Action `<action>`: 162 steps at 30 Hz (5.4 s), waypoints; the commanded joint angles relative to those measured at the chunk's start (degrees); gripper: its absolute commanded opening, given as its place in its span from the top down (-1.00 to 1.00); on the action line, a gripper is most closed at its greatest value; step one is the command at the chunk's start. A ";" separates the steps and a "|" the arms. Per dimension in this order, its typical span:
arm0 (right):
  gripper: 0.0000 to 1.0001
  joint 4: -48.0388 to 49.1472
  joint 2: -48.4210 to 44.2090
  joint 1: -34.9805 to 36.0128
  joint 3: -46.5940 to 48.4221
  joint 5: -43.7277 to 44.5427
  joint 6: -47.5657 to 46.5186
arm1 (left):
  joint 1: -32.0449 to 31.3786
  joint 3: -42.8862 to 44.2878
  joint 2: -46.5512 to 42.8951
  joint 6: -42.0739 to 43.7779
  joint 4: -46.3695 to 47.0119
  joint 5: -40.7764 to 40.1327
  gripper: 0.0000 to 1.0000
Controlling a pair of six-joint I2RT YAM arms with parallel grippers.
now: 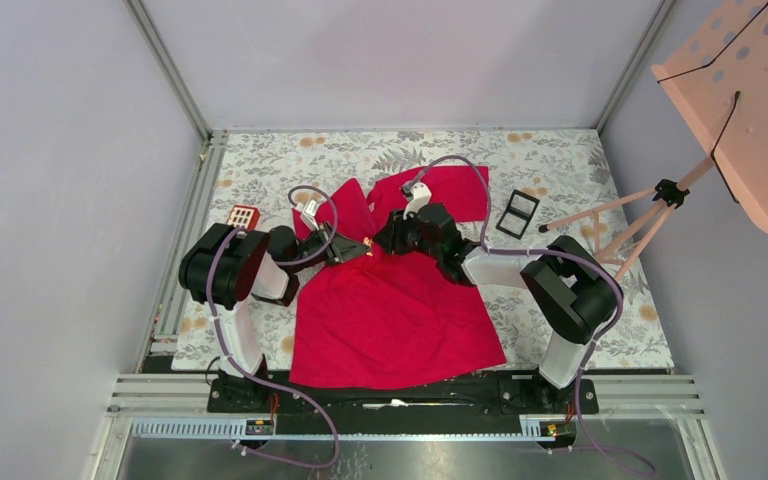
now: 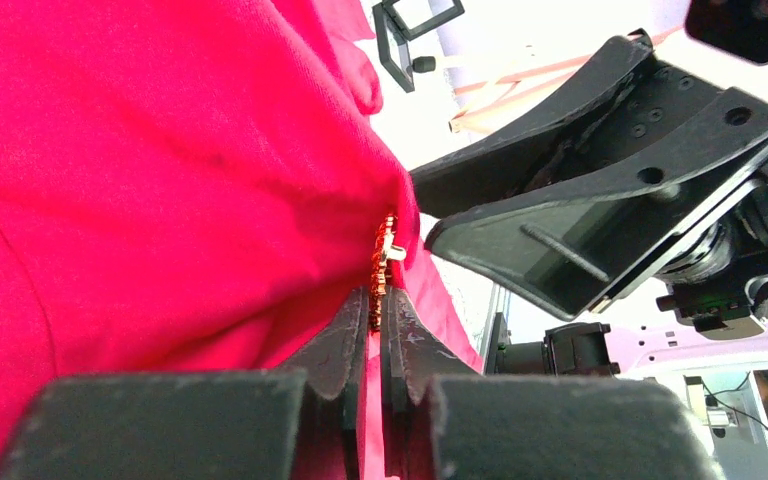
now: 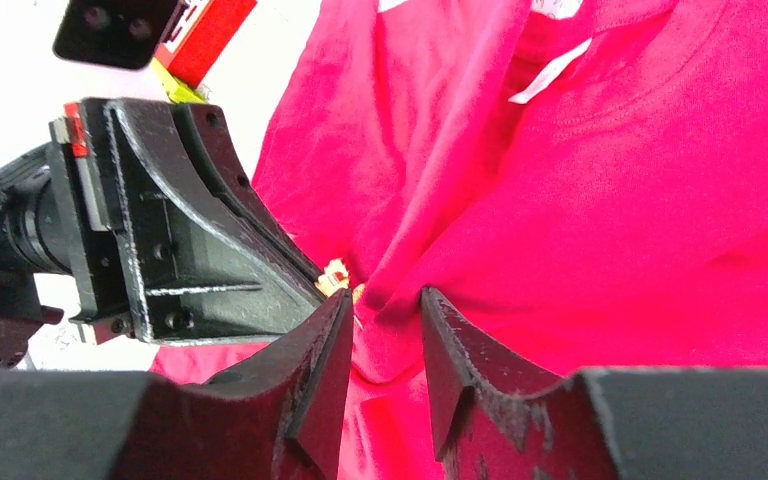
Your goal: Pin the brooch onto the clothing
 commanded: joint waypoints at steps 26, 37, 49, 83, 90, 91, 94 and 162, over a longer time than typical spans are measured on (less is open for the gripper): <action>-0.22 -16.43 -21.20 -3.07 -3.99 5.29 -0.19 | -6.41 5.61 -31.05 33.43 -56.71 -31.97 -0.19; -0.28 -38.85 -35.91 -3.56 -4.93 9.22 -1.63 | -6.17 13.11 -45.51 30.45 -80.32 -47.22 -0.79; -0.36 -51.87 -33.90 -5.17 2.48 11.08 -3.69 | 1.76 32.80 -29.46 32.13 -101.88 -60.42 -0.42; -0.35 -53.18 -19.40 -15.33 9.31 3.67 -3.68 | 2.80 42.18 -3.33 31.03 -102.93 -57.04 -0.07; -0.32 -54.29 -10.57 -17.79 16.96 3.00 -4.14 | 4.21 43.12 -2.37 31.16 -102.46 -54.98 0.53; -0.32 -54.31 -9.58 -18.14 17.83 3.01 -4.14 | 4.71 43.23 -2.27 31.20 -102.39 -54.67 0.61; -0.32 -54.43 -6.53 -19.15 20.70 3.28 -4.18 | 6.83 43.11 -2.35 30.71 -101.82 -53.42 0.89; -0.38 -67.81 21.72 -27.63 52.14 -1.62 -0.87 | -3.48 86.25 14.34 34.48 -106.87 -47.54 -0.51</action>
